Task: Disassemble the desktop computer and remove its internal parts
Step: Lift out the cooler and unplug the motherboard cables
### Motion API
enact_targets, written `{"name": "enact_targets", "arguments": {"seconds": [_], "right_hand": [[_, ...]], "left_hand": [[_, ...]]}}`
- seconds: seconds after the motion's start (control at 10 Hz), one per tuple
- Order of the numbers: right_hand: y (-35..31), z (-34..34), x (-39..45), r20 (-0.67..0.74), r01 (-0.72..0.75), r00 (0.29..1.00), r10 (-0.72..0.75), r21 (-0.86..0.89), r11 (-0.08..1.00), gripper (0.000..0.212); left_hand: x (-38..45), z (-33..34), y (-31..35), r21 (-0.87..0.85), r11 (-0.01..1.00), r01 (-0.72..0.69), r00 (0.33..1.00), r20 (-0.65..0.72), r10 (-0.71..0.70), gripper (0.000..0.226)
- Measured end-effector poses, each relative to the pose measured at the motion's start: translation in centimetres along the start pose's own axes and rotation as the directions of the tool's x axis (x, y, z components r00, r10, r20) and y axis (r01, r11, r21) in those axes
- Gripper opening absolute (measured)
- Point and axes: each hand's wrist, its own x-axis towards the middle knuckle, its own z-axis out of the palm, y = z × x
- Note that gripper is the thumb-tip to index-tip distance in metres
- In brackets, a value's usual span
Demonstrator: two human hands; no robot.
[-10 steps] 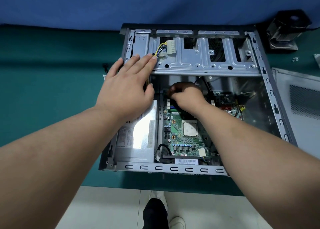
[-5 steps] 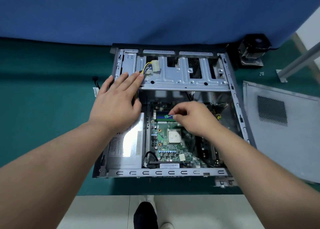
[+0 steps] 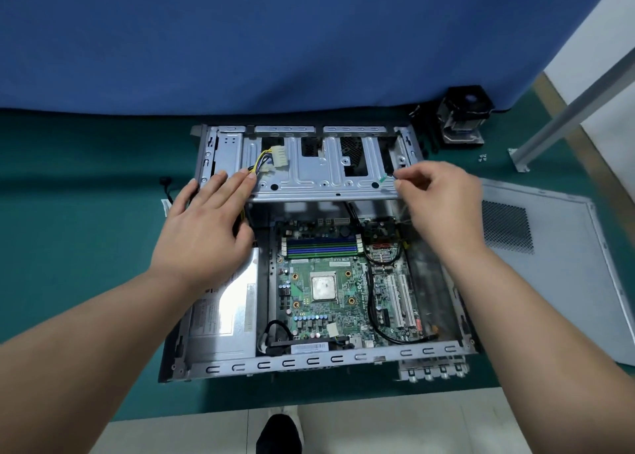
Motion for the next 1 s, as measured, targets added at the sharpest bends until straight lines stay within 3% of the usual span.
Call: {"name": "enact_targets", "arguments": {"seconds": [0.3, 0.6, 0.9, 1.0], "right_hand": [[-0.1, 0.9, 1.7, 0.126, 0.003, 0.992, 0.015, -0.145, 0.989, 0.01], [-0.3, 1.3, 1.4, 0.145, 0.023, 0.989, 0.007, -0.202, 0.979, 0.017], [-2.3, 2.0, 4.0, 0.21, 0.028, 0.975, 0.067, -0.419, 0.907, 0.023], [-2.6, 2.5, 4.4, 0.227, 0.016, 0.971, 0.077, -0.382, 0.924, 0.017]], "left_hand": [[0.1, 0.0, 0.1, -0.002, 1.0, -0.001, 1.0, 0.011, 0.001, 0.072], [0.1, 0.1, 0.0, -0.004, 1.0, 0.0, 1.0, 0.004, 0.0, 0.072], [0.1, 0.0, 0.1, -0.009, 1.0, 0.0, 1.0, 0.005, 0.0, 0.072], [0.1, 0.0, 0.1, -0.009, 1.0, 0.0, 1.0, 0.007, 0.0, 0.072]]}}
